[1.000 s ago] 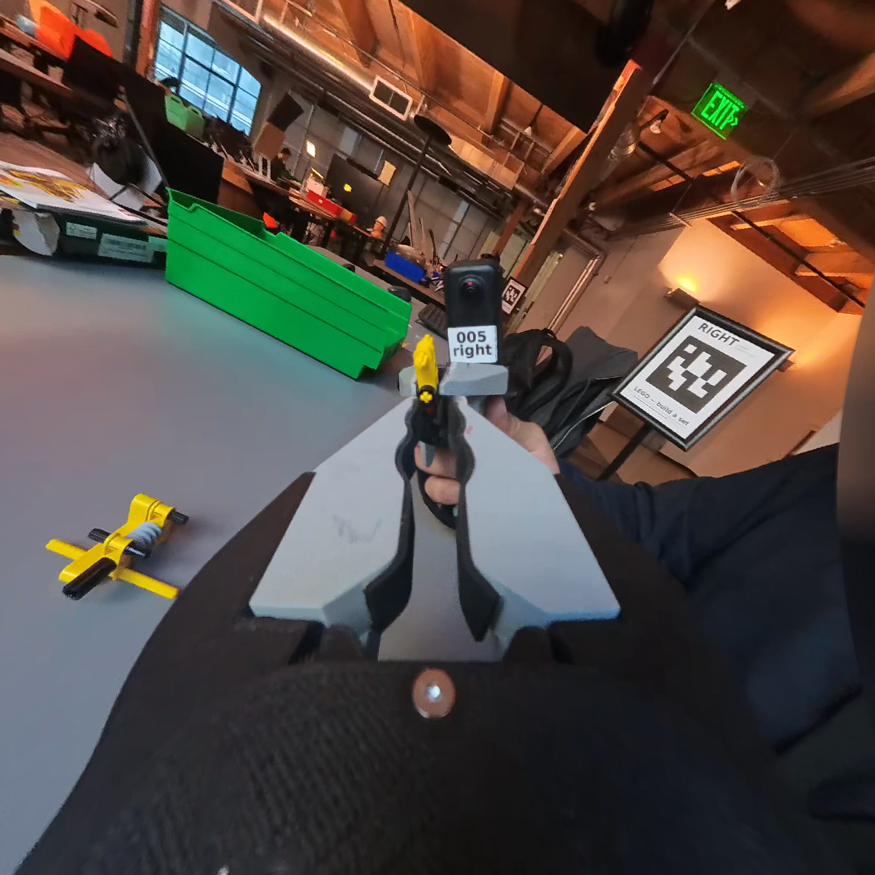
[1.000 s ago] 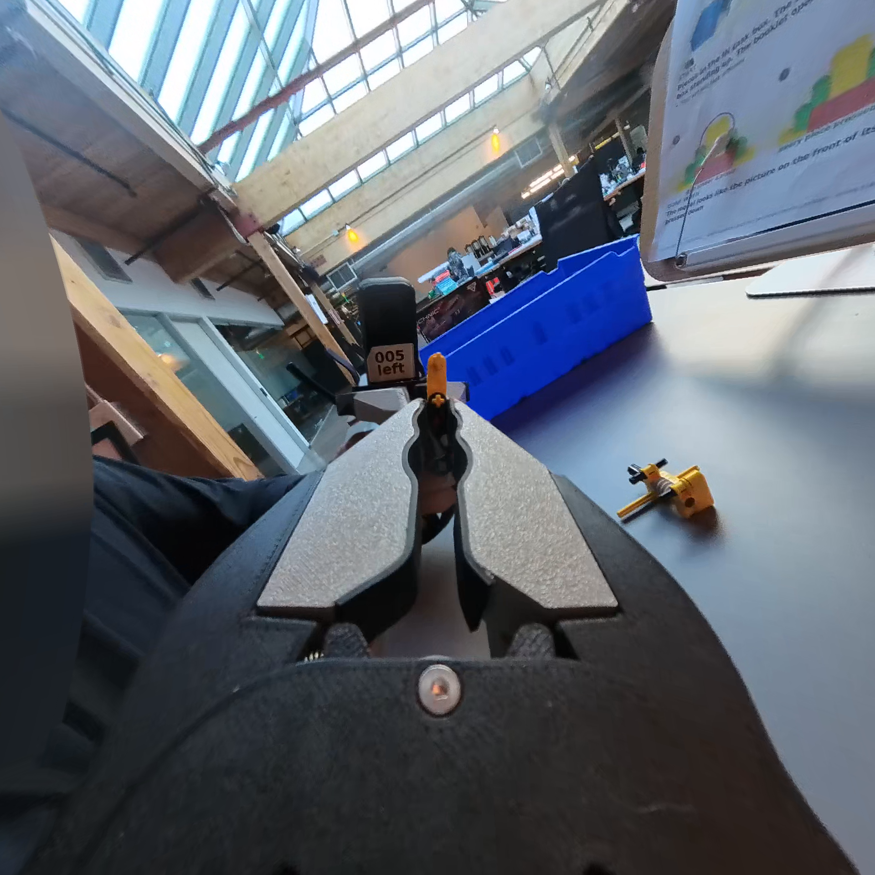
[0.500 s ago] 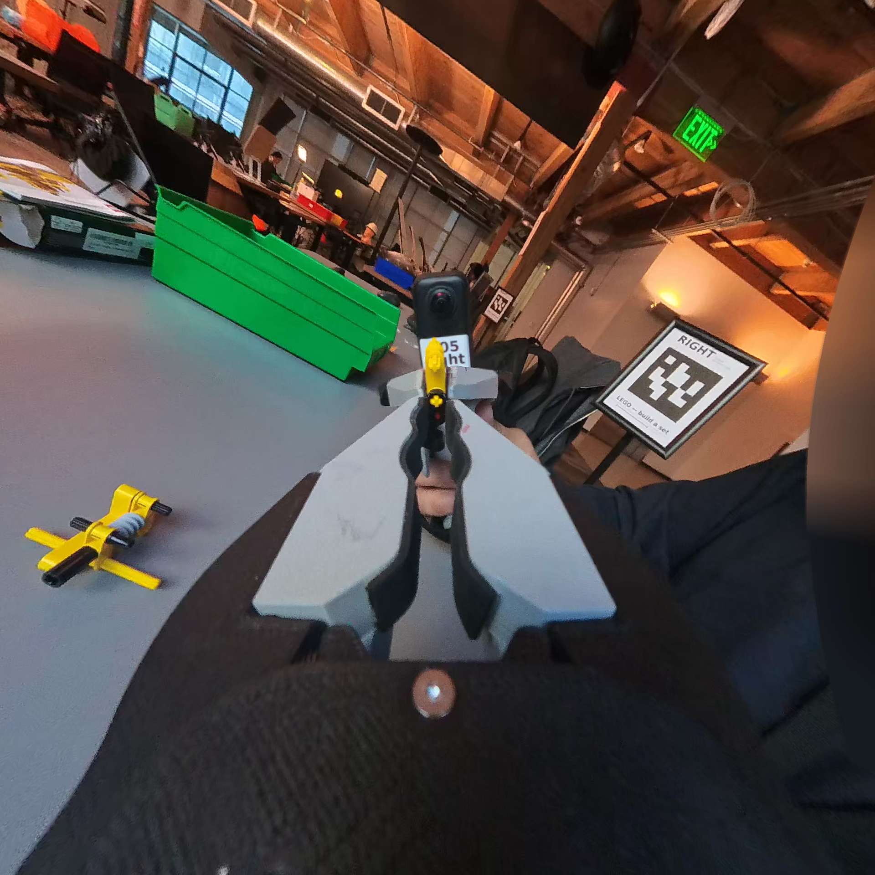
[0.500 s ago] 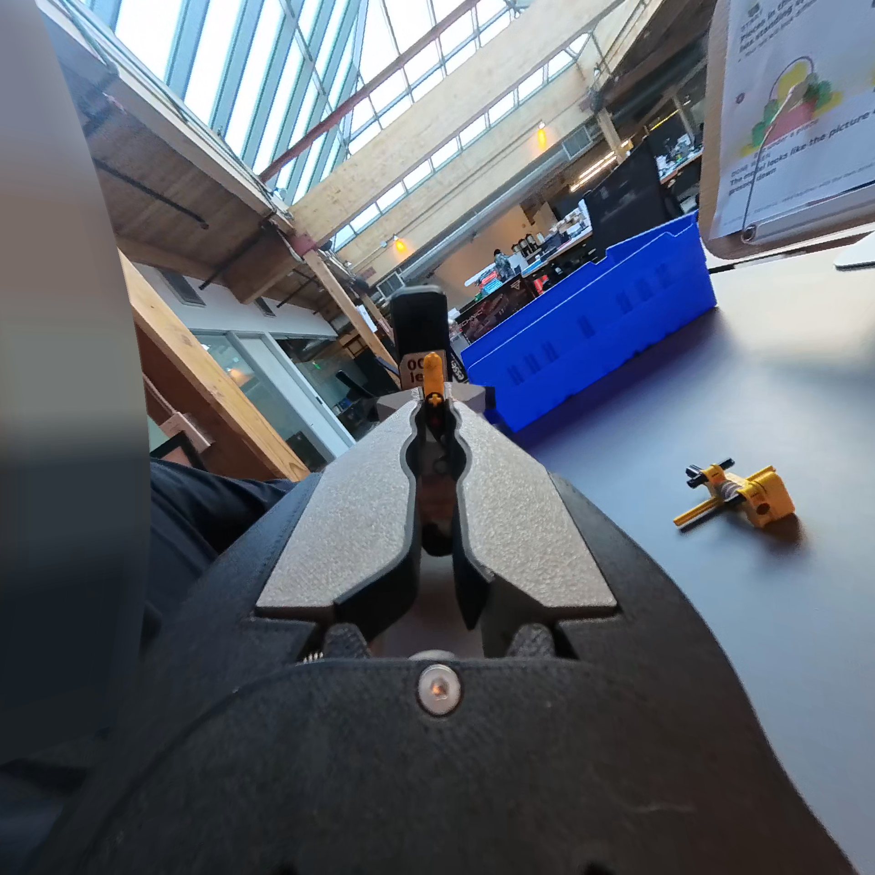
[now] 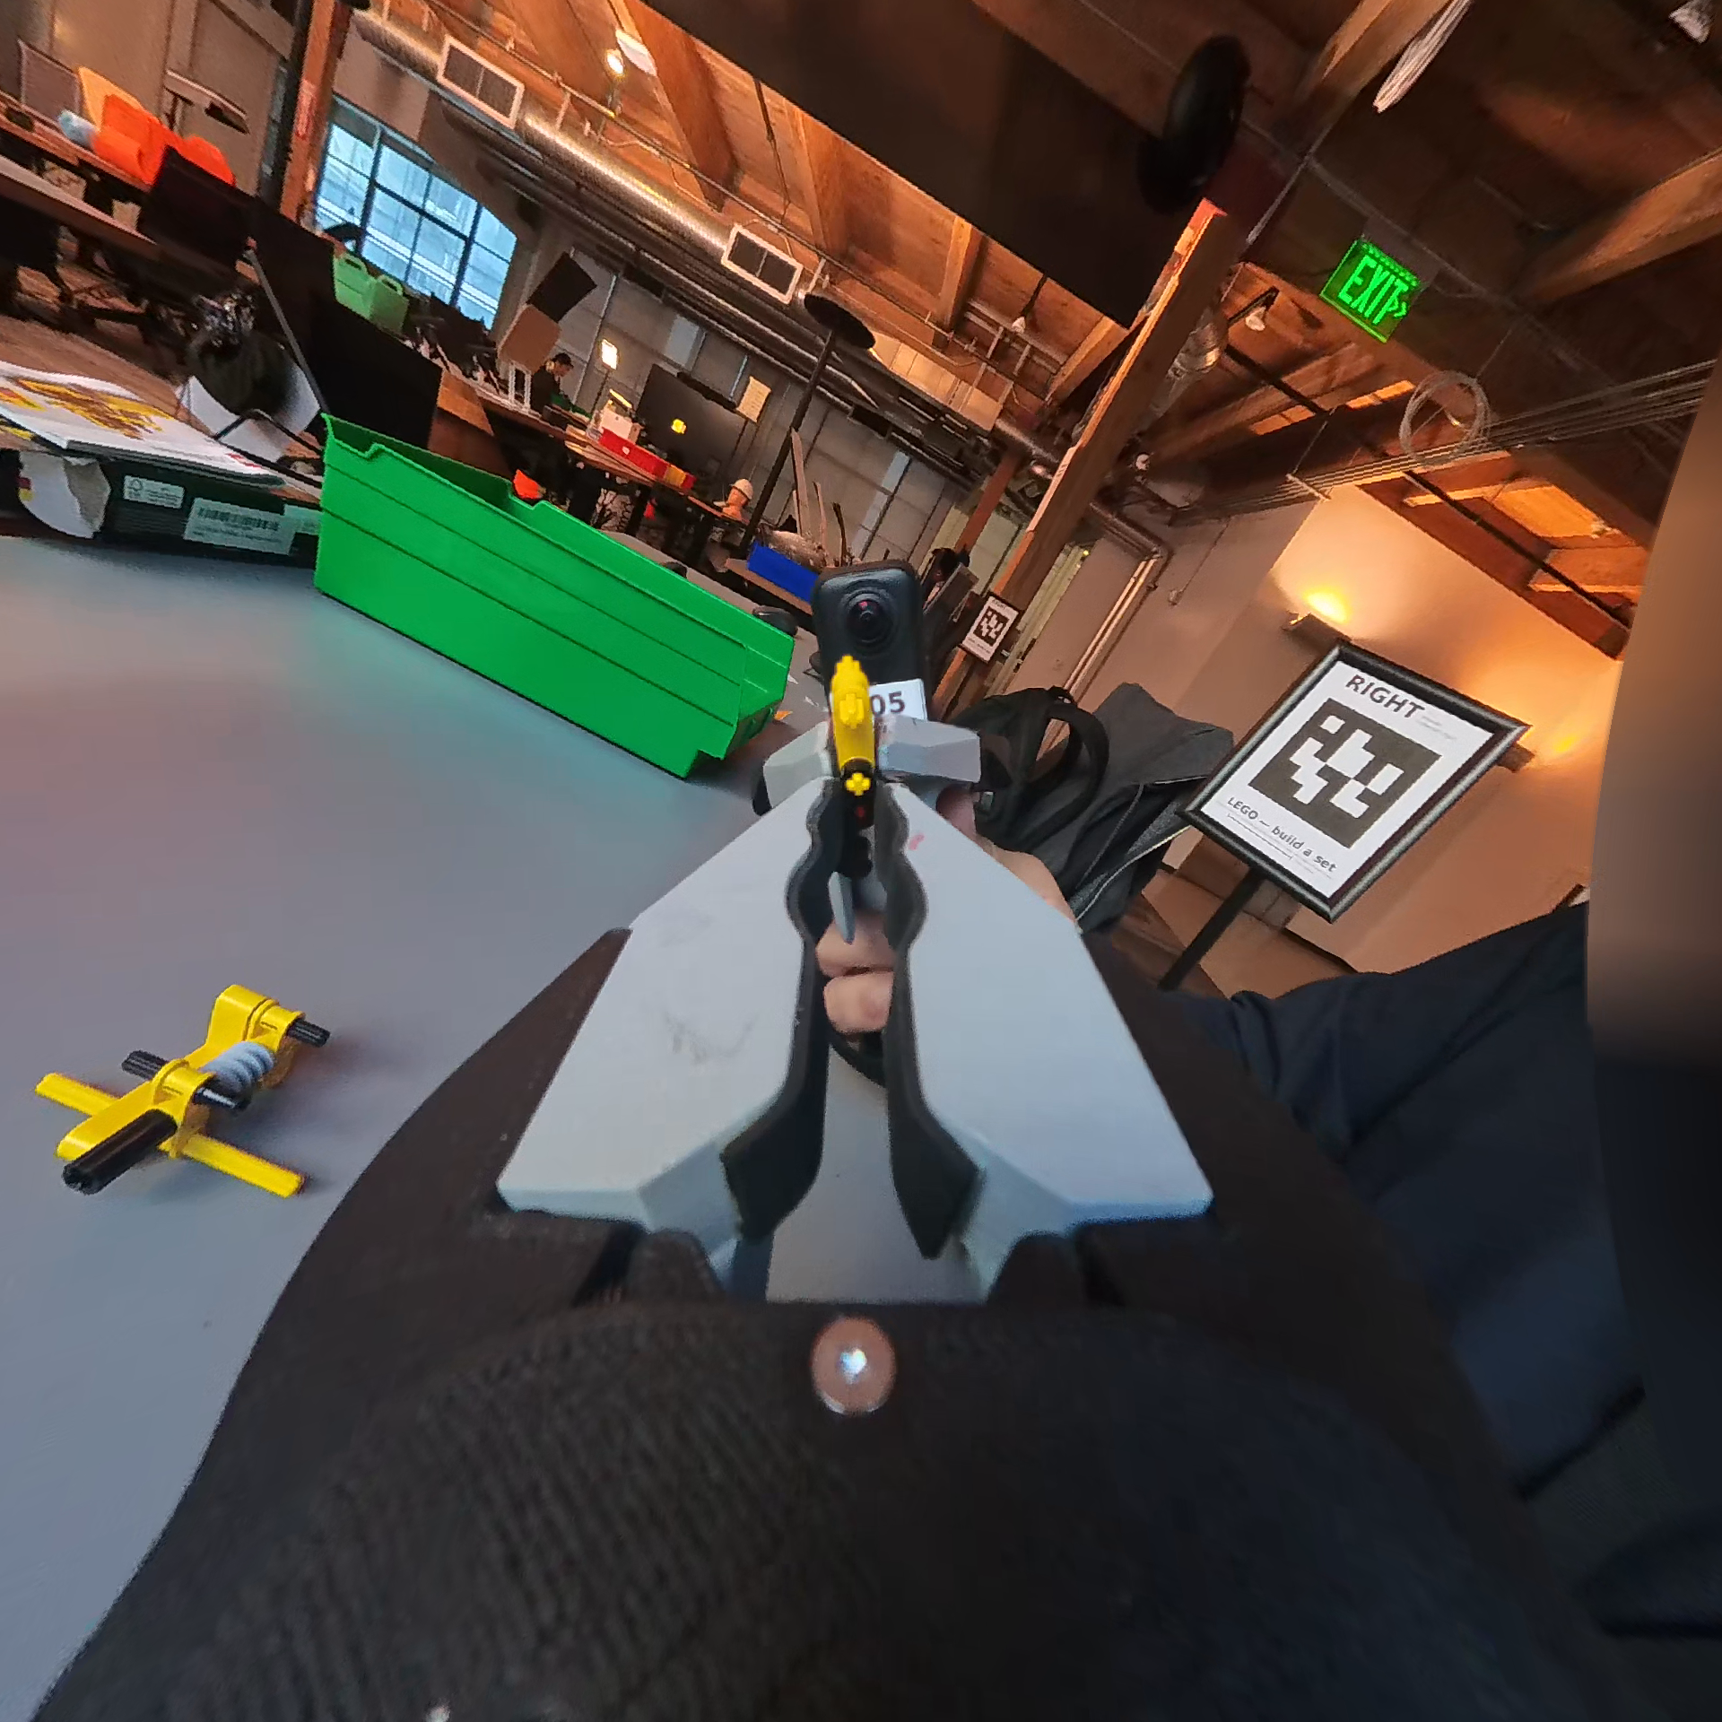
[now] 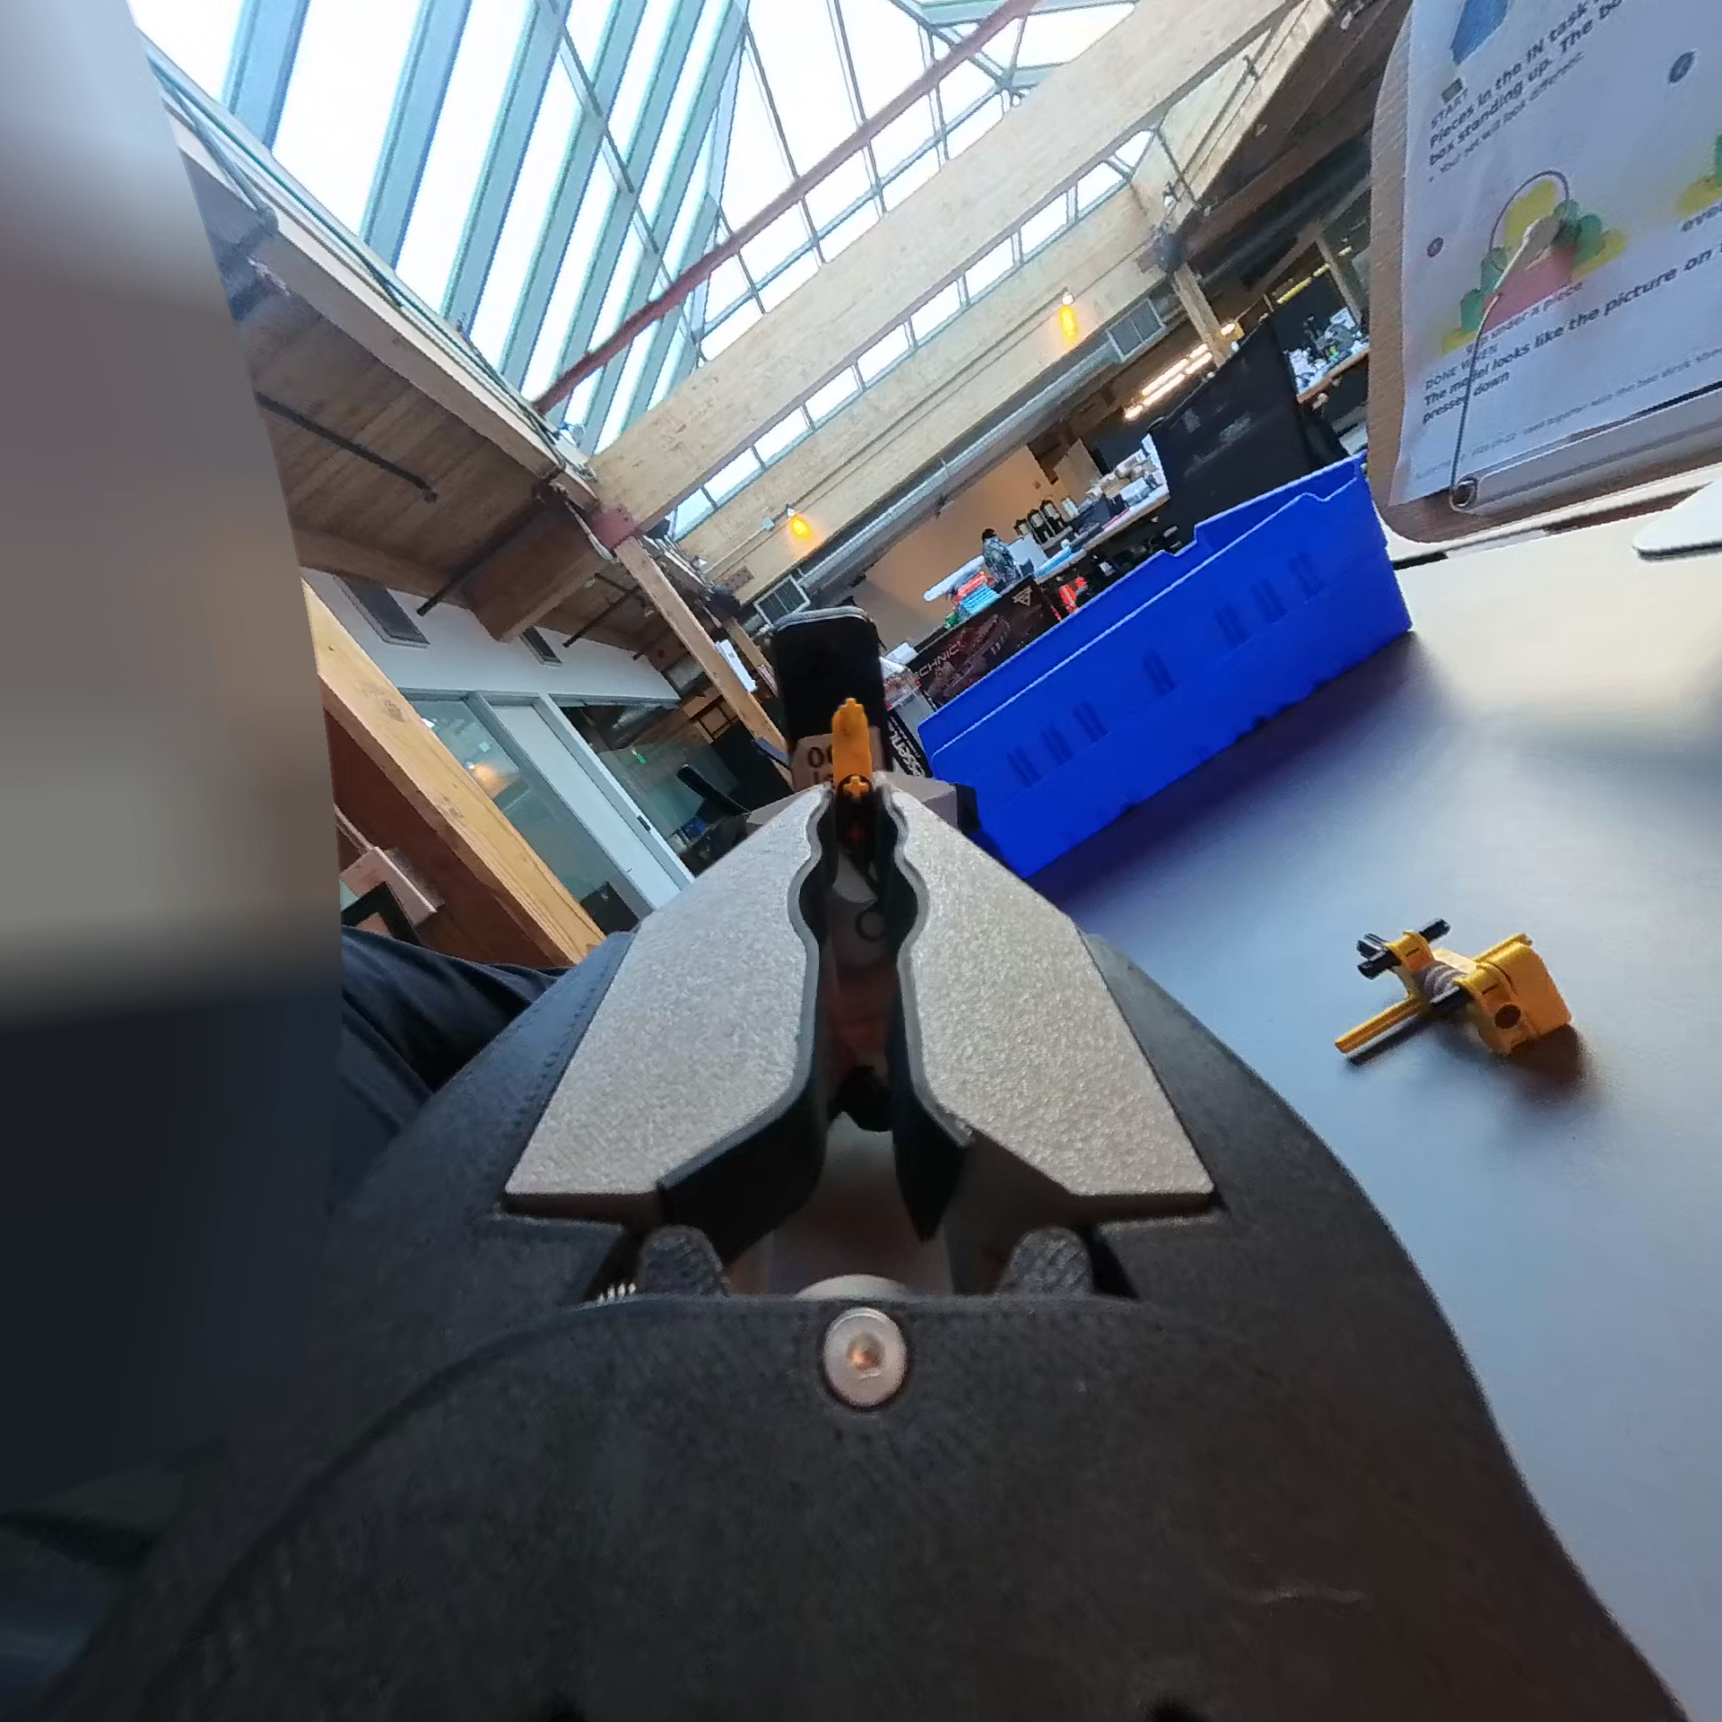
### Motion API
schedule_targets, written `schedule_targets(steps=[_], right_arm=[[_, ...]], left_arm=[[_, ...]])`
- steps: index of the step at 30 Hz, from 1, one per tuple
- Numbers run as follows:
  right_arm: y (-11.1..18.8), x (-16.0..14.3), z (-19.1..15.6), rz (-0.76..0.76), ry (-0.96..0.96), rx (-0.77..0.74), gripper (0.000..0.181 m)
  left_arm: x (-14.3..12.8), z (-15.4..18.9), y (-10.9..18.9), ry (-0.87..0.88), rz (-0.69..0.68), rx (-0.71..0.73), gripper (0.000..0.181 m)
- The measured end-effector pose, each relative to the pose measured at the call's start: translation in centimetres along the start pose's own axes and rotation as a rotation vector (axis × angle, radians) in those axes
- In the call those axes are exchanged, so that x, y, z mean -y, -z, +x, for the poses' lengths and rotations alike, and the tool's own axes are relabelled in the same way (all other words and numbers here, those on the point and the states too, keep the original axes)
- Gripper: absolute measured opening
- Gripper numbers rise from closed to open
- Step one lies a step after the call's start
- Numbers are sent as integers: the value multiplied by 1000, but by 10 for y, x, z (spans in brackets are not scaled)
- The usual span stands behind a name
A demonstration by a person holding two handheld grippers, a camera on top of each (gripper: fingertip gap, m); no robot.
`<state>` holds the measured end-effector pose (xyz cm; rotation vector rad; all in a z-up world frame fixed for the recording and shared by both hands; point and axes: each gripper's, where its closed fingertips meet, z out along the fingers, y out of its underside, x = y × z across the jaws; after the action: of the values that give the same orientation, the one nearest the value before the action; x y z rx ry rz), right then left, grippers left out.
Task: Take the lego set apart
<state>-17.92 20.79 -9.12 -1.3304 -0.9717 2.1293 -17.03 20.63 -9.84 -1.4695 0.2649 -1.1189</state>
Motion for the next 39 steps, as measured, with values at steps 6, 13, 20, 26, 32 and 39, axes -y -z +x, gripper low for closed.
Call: schedule_targets(steps=[6, 13, 20, 26, 32, 39], right_arm=[[-3, -8, 2, -54, -4, 14, 3], [-7, -9, -6, -59, -25, 76, 4], [10, 15, 3, -125, 186, -62, 11], [11, -8, -6, -384, 309, 10, 17], [31, -11, 39, -680, 948, -484, 13], [23, -26, 40, -761, 1200, -518, 14]], left_arm=[[-2, -2, 5, -44, -79, -24, 5], [2, 6, 10, 11, -68, -93, 5], [2, 4, 16, 29, -105, -92, 4], [-22, 3, 12, 128, -239, -122, 5], [-35, -12, 11, 241, -280, -52, 5], [-45, -21, 10, 358, -287, -40, 5]])
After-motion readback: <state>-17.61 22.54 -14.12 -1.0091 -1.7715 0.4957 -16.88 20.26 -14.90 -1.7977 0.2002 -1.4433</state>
